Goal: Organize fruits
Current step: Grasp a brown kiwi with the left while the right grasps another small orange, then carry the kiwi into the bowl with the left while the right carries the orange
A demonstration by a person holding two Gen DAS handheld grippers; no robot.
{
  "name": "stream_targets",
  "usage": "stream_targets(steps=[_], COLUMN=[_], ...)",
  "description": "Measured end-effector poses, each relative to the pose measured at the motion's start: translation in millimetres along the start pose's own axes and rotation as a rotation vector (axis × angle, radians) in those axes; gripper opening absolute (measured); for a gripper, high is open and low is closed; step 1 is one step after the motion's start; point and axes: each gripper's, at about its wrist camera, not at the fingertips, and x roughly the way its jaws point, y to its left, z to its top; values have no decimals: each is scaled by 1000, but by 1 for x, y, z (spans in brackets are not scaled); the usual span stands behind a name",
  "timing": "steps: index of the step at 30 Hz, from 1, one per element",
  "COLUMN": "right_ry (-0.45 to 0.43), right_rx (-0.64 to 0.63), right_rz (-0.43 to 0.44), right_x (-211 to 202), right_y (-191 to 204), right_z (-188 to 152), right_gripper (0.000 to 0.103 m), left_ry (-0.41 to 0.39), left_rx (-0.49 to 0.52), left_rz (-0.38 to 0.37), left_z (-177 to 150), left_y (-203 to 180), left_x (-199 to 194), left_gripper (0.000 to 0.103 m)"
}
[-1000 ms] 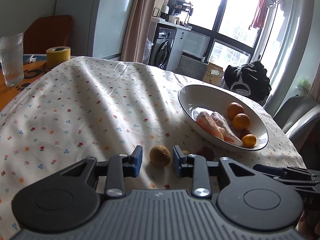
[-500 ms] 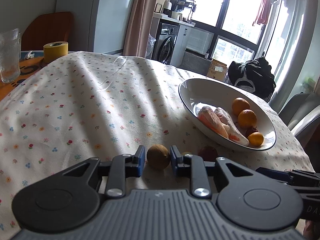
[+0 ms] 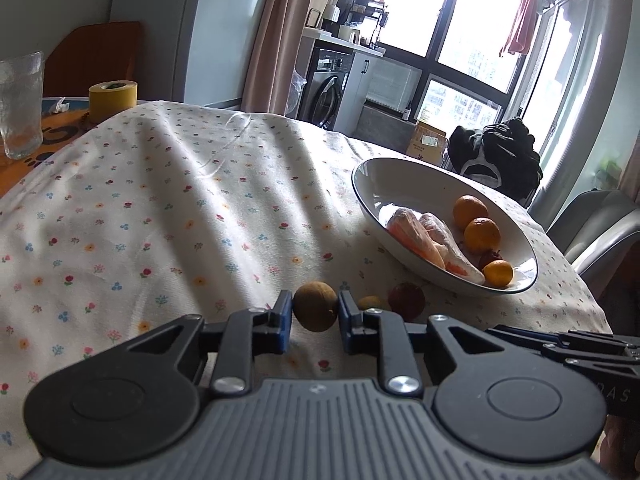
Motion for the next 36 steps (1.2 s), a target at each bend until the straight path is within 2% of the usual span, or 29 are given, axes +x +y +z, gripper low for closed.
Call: stream_targets(steps=[22,36], right_ry=[-83,-127], right_rx=[-67,-72], right_rz=[-32,-49], right_x=[-29,-39], right_y=[25,20], right_z=[22,32], right_gripper=[23,23], left_ry=[-97,-128], left_rx=[-13,-5], left_rz=[-43,-64], left_z=[11,20], left_y=[-3,-11], left_x=[-54,-62], left_gripper=[22,22])
